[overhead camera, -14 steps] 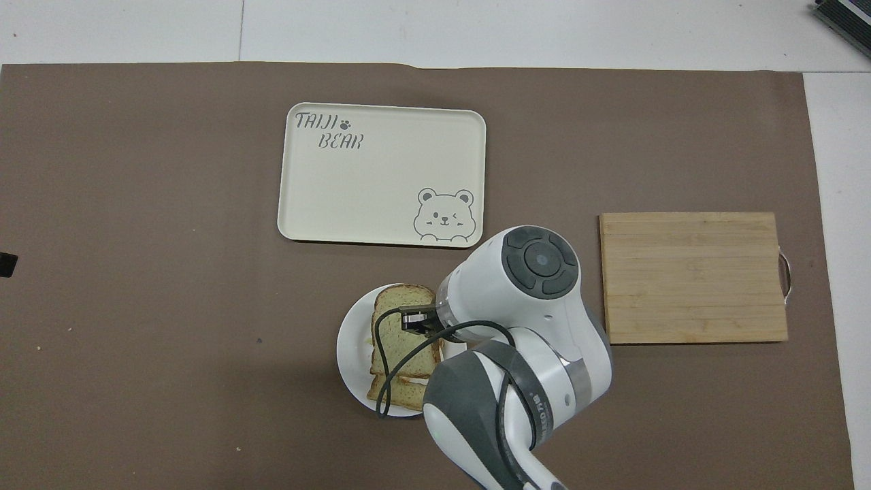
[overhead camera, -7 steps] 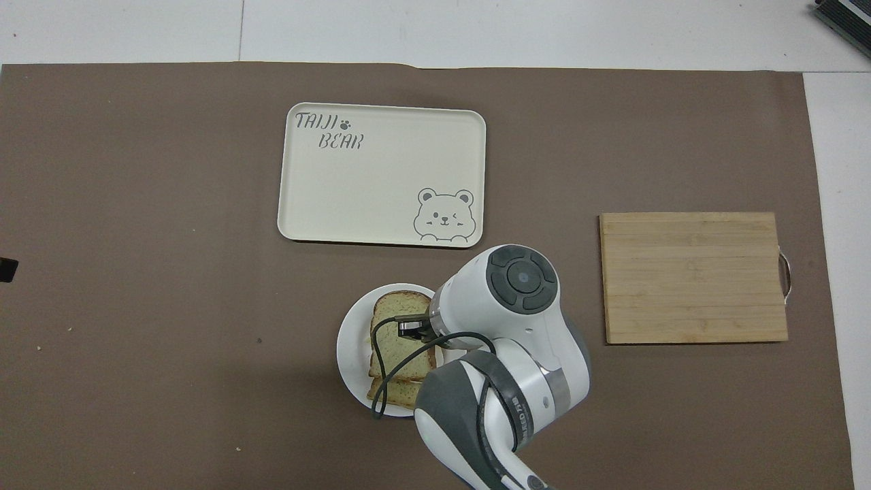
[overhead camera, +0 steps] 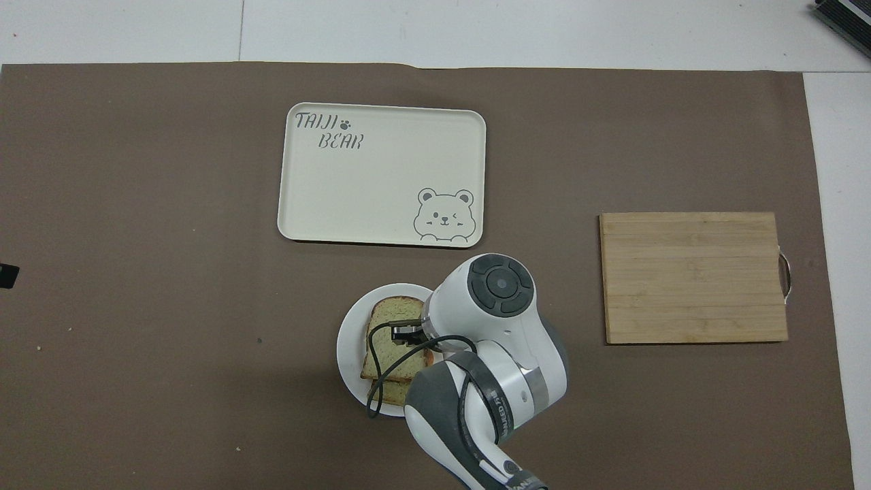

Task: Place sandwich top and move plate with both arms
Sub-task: 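Lower the bread onto the egg slice and open the right gripper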

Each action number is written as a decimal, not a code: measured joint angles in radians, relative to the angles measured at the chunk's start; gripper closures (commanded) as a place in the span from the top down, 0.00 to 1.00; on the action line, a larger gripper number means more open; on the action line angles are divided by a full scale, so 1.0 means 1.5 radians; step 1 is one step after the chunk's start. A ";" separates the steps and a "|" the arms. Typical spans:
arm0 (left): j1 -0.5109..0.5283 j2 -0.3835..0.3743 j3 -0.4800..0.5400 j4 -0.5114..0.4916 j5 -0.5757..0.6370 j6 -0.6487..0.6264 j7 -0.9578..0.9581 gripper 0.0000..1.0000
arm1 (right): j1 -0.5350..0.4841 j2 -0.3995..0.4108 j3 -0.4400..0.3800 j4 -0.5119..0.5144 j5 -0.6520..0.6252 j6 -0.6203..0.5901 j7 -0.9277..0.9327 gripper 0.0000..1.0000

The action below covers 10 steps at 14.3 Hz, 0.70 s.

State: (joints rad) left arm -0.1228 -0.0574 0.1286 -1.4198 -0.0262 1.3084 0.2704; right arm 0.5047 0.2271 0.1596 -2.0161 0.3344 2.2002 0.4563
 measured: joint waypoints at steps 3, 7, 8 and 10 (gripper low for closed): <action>0.000 0.000 0.000 0.000 0.000 0.000 0.000 1.00 | 0.000 -0.003 -0.001 0.008 -0.001 0.001 0.000 1.00; 0.002 -0.001 0.002 0.000 0.000 0.000 0.000 1.00 | -0.021 -0.052 -0.012 0.027 -0.004 -0.022 0.000 1.00; 0.004 -0.001 0.002 0.000 0.000 0.000 0.000 1.00 | -0.035 -0.067 -0.012 0.031 -0.009 -0.036 0.000 1.00; 0.006 -0.001 0.002 0.000 0.000 0.000 0.000 1.00 | -0.069 -0.094 -0.014 0.048 -0.037 -0.078 -0.001 1.00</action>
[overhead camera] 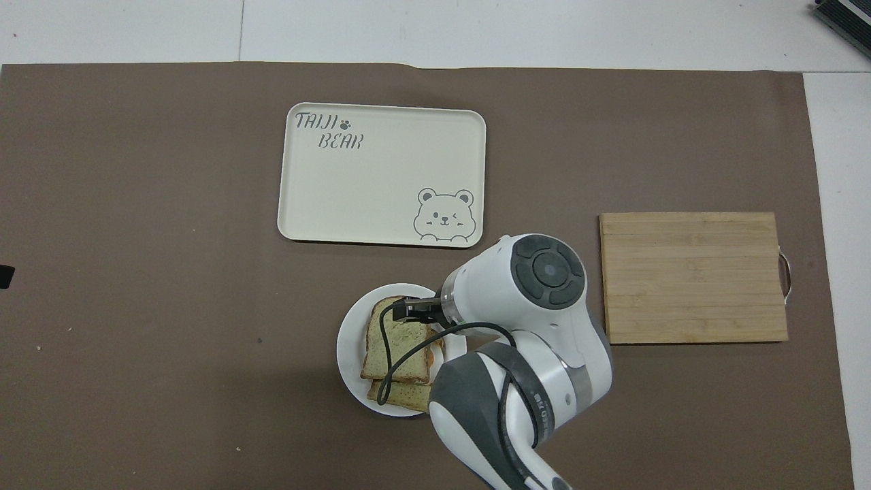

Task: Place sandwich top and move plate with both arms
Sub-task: 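Lower the bread onto the egg slice and open the right gripper, then withdraw the right gripper while the left gripper reaches toward the plate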

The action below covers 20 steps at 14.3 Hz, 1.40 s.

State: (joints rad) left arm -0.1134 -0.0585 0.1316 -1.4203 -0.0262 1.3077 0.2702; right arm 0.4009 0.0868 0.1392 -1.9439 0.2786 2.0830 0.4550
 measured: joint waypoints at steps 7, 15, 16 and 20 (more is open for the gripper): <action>0.000 -0.002 -0.002 -0.006 -0.001 0.000 0.000 1.00 | -0.075 -0.030 -0.003 0.083 -0.096 -0.071 -0.001 1.00; 0.003 -0.028 0.001 -0.085 -0.111 0.055 0.000 1.00 | -0.150 -0.089 -0.004 0.127 -0.135 -0.120 -0.093 1.00; 0.003 -0.030 0.001 -0.109 -0.136 0.073 0.000 1.00 | -0.154 -0.091 -0.005 0.142 -0.147 -0.134 -0.100 1.00; 0.003 -0.029 0.001 -0.252 -0.252 0.180 0.025 1.00 | -0.158 -0.093 -0.005 0.170 -0.171 -0.151 -0.103 1.00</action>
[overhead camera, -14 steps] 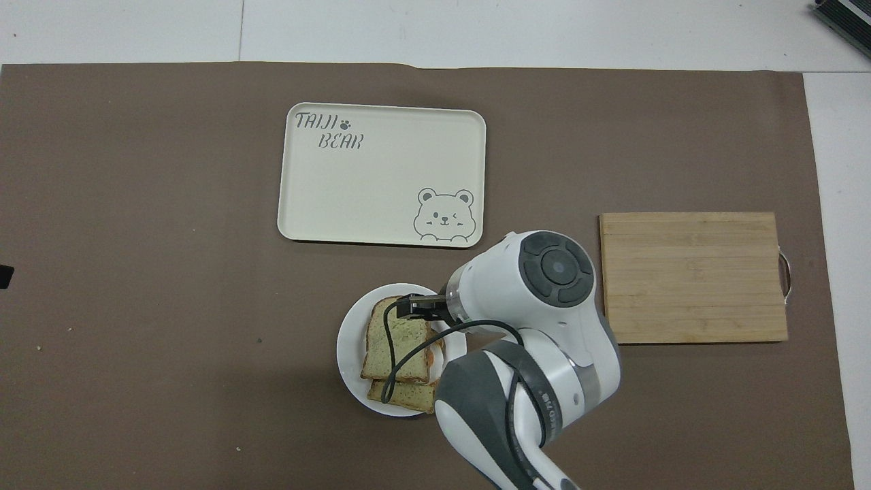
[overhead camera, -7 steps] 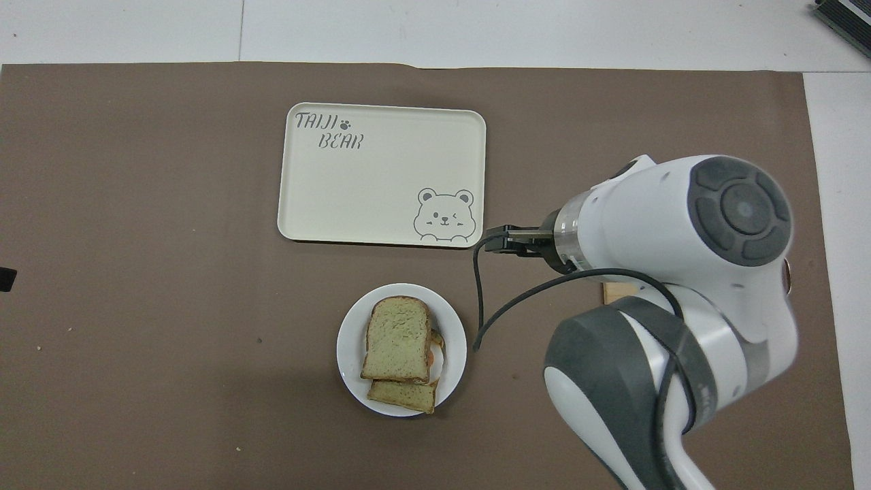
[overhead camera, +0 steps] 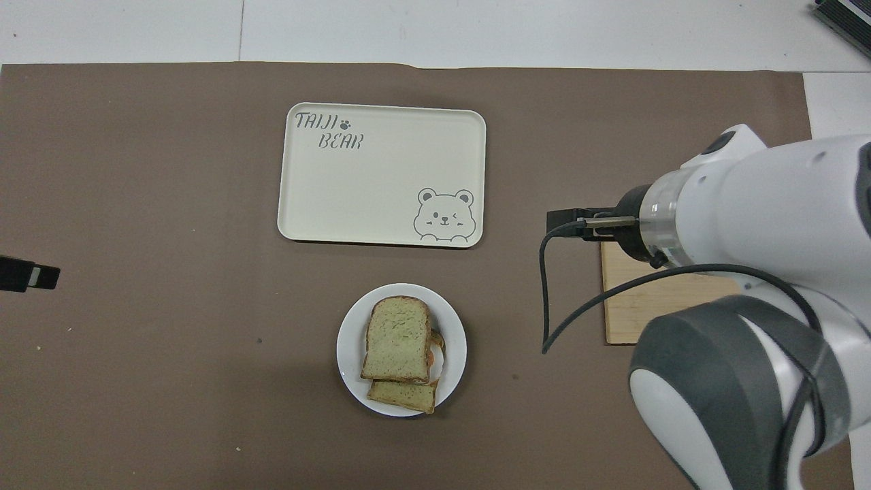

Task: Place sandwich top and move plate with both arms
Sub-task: 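Withdraw the right gripper while the left gripper reaches toward the plate, then grip the plate rim with the left gripper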

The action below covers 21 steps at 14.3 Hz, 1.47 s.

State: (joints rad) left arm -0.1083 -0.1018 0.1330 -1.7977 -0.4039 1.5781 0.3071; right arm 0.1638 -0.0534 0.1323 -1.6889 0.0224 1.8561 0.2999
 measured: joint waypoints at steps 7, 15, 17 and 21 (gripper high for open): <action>0.003 0.016 -0.007 -0.261 -0.303 0.177 0.173 1.00 | -0.018 -0.004 -0.036 0.084 -0.003 -0.047 -0.001 1.00; -0.076 0.080 -0.015 -0.430 -0.586 0.264 0.408 1.00 | -0.020 -0.029 -0.141 0.099 -0.003 -0.058 -0.006 1.00; -0.079 0.093 -0.015 -0.479 -0.634 0.269 0.492 1.00 | -0.021 -0.038 -0.165 0.099 -0.003 -0.082 -0.007 1.00; -0.100 0.114 -0.015 -0.522 -0.729 0.269 0.576 0.86 | -0.021 -0.054 -0.184 0.098 -0.003 -0.164 -0.014 1.00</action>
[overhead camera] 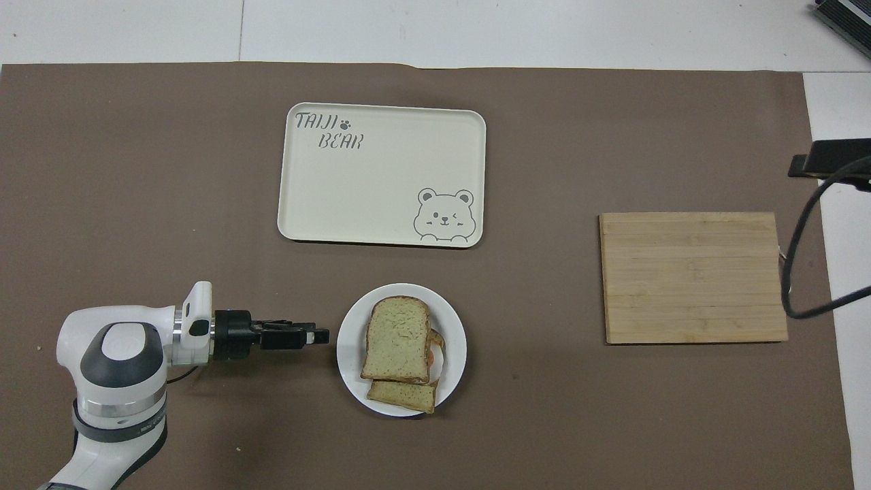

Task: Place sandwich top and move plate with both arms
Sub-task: 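Grip the plate rim with the left gripper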

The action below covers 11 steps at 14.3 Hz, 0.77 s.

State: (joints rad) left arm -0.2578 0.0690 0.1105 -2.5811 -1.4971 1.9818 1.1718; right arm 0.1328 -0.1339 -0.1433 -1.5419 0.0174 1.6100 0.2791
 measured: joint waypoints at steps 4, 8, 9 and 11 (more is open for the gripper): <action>-0.037 0.001 -0.001 -0.015 -0.054 0.003 0.001 0.34 | 0.000 0.013 0.000 -0.011 0.000 -0.035 -0.137 1.00; -0.038 0.009 -0.001 -0.026 -0.060 0.004 0.003 0.00 | 0.000 0.033 -0.001 -0.020 0.000 -0.034 -0.167 1.00; -0.038 0.009 -0.001 -0.027 -0.060 0.005 0.003 0.00 | 0.000 0.033 -0.001 -0.020 0.000 -0.035 -0.167 1.00; -0.044 0.010 -0.001 -0.029 -0.061 0.008 0.005 0.00 | 0.000 0.031 -0.001 -0.024 0.000 -0.040 -0.167 1.00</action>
State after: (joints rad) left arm -0.3241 0.0843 0.1092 -2.6243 -1.5884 1.9937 1.1791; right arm 0.1333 -0.0881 -0.1444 -1.5772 0.0173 1.5503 0.0286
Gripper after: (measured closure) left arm 0.952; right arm 0.000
